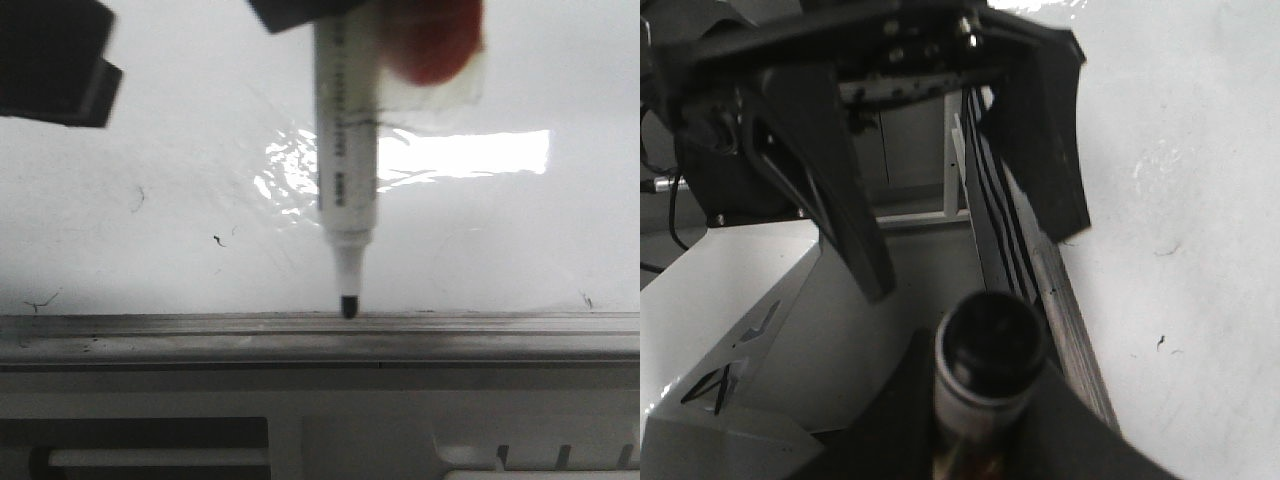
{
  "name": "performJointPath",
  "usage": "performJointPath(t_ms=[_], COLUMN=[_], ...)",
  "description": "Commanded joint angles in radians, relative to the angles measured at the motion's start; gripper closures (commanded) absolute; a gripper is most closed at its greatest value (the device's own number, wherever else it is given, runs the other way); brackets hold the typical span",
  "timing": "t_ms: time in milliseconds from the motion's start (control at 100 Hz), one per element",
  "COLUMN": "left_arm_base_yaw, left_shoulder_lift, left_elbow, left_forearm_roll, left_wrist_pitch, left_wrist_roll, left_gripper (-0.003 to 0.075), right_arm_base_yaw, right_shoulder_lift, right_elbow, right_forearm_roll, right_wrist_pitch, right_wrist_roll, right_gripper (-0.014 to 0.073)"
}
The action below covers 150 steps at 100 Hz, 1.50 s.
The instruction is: Write number 9 on whiteboard
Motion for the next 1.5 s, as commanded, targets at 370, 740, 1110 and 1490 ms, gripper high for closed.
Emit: performJointPath(t_ms=[370,740,1110,1490], left_arm_base_yaw=[0.141,0.141,0.141,0.141], left_shoulder_lift=[-0.238,-0.238,-0.238,-0.238], left_elbow=[-0.030,-0.030,-0.030,-0.030], left_forearm_roll=[0.010,0.004,0.004,0.004], left_wrist_pitch=[-0.147,-0.143,-0.131,-0.162], left_wrist_roll=[-0.139,-0.139,-0.139,-0.139], left_gripper=[0.0297,0.0445,0.0445,0.0445], right_arm_base_yaw=[-0.004,0.008,0.008,0.008], right_shoulder_lift=[-0.060,-0.308,-0.248,-0.246], right_elbow=[-0.262,0.267,0.360,0.360], right_forearm_roll=[-0.631,-0.625,-0.628,-0.628], right_wrist_pitch=[0.156,-0.964,-1.088,-1.086], right_wrist_roll=[0.522,0.533,0.534,0.535], right_gripper=[0.0645,0.0632,0.0632,0.0632])
